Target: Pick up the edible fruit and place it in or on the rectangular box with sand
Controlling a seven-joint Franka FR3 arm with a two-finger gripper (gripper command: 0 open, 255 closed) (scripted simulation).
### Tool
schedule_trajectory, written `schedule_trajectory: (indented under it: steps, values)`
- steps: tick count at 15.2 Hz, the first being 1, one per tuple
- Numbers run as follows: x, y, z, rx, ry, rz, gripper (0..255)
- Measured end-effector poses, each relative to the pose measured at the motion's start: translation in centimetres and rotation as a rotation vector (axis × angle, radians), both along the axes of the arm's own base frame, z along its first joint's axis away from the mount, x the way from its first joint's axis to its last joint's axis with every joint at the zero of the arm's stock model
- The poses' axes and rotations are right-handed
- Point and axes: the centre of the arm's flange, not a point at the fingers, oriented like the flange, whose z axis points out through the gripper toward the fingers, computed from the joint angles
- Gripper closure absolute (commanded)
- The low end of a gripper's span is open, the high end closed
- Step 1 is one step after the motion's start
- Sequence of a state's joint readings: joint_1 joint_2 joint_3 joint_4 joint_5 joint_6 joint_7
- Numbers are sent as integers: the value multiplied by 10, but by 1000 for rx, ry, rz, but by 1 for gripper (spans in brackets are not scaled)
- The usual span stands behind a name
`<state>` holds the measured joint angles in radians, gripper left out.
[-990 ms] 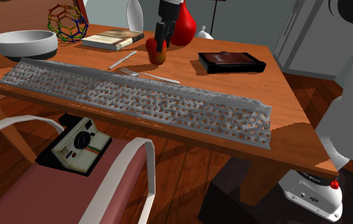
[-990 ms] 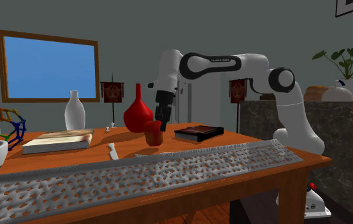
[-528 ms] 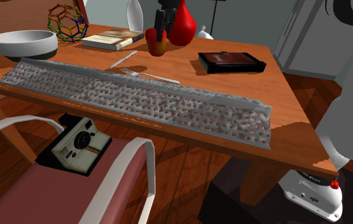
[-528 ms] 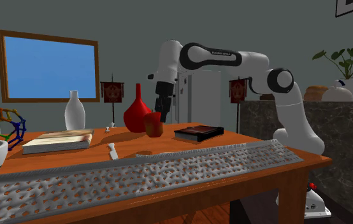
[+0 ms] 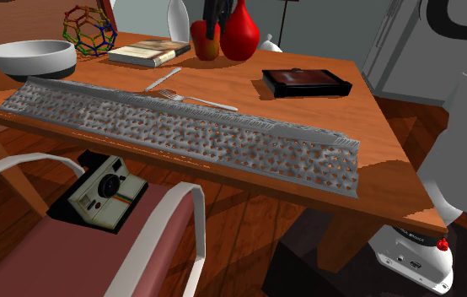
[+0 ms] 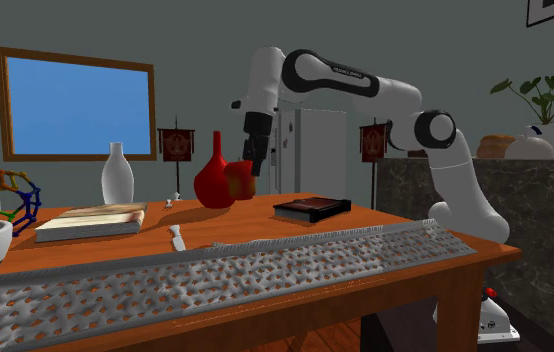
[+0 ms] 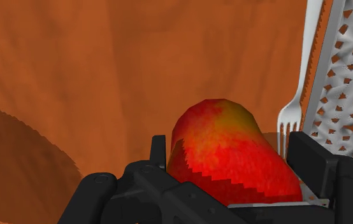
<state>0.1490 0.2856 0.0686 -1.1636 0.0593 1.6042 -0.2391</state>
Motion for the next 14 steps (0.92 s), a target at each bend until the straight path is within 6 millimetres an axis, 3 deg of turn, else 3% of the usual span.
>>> schedule_trajectory:
  steps: [6, 14]
  values:
    - [-1, 0, 29, 0, 0, 0, 255]
    - [-52, -74, 37, -1, 0, -1, 255]
